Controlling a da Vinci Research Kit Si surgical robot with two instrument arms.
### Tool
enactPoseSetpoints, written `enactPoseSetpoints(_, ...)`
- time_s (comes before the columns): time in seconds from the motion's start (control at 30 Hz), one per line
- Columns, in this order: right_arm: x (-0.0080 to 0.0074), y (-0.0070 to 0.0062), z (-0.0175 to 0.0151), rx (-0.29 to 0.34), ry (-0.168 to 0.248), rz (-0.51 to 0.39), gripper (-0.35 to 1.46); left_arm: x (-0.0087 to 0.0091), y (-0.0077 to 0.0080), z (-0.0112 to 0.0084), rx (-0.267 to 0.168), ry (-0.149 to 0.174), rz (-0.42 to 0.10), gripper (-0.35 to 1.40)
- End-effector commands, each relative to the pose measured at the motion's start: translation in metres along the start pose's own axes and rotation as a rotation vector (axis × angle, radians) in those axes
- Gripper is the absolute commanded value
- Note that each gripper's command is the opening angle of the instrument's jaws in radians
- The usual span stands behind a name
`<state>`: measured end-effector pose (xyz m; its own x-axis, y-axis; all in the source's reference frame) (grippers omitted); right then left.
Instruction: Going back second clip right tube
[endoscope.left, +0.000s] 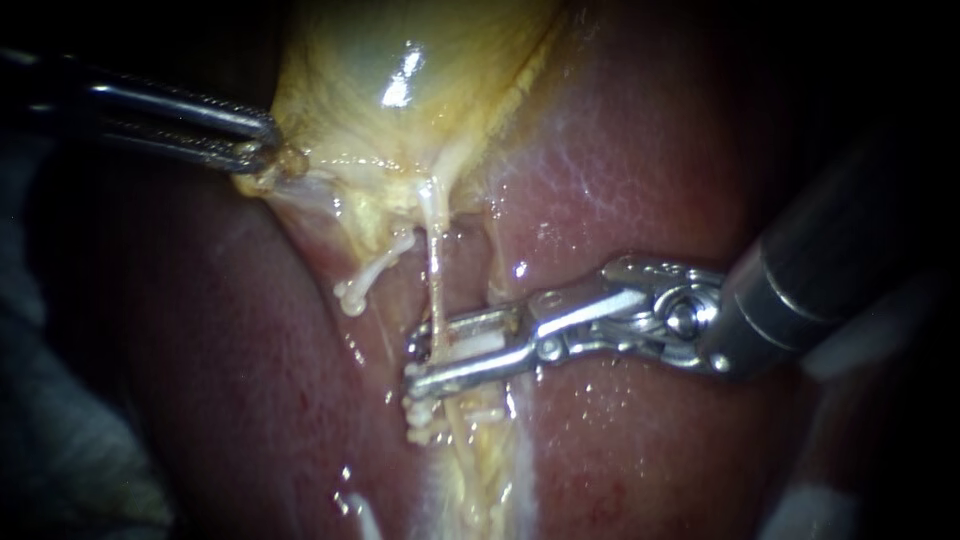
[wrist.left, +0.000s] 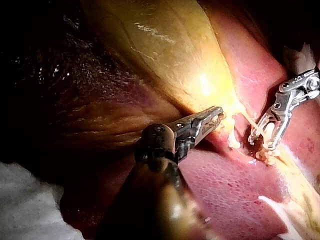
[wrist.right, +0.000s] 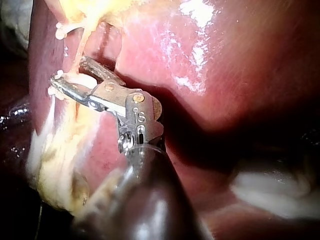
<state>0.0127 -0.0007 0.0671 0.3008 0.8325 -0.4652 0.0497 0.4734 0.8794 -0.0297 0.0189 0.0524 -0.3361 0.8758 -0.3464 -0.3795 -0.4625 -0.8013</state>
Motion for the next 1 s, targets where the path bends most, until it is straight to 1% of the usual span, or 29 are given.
enactPoseSetpoints(0.03,0.0,0.0001,-0.0001,-0.004,-0.001,-0.009,0.44,0.0,0.0,0.0,0.0,0.0,0.0,-0.35)
enactPoseSetpoints(0.2,0.0,0.0006,-0.0005,-0.022,-0.004,-0.045,0.45,0.0,0.0,0.0,0.0,0.0,0.0,-0.35)
enactPoseSetpoints(0.3,0.0,0.0001,-0.0006,-0.02,-0.006,-0.068,0.48,0.0,0.0,0.0,0.0,0.0,0.0,-0.35)
enactPoseSetpoints(0.4,0.0,-0.0012,-0.0007,-0.009,-0.011,-0.09,0.49,-0.0001,-0.0001,0.0,0.0,0.0,0.0,-0.35)
enactPoseSetpoints(0.53,0.0002,-0.0032,-0.0006,0.041,-0.038,-0.123,0.49,-0.0001,-0.0001,0.0,0.0,0.0,0.001,-0.35)
enactPoseSetpoints(0.67,0.0004,-0.0046,-0.0003,0.074,-0.054,-0.147,0.49,-0.0001,-0.0001,0.0,0.0,0.0,0.001,-0.35)
enactPoseSetpoints(0.77,0.0003,-0.0052,-0.0001,0.094,-0.065,-0.159,0.49,-0.0001,-0.0001,0.0,0.0,0.0,0.001,-0.35)
enactPoseSetpoints(0.93,0.0003,-0.0052,-0.0001,0.128,-0.084,-0.168,0.49,-0.0002,-0.0001,0.0,0.0,0.0,0.001,-0.35)
enactPoseSetpoints(1.0,0.0003,-0.0049,-0.0002,0.119,-0.078,-0.176,0.49,-0.0002,-0.0001,0.0,0.0,0.0,0.001,-0.35)
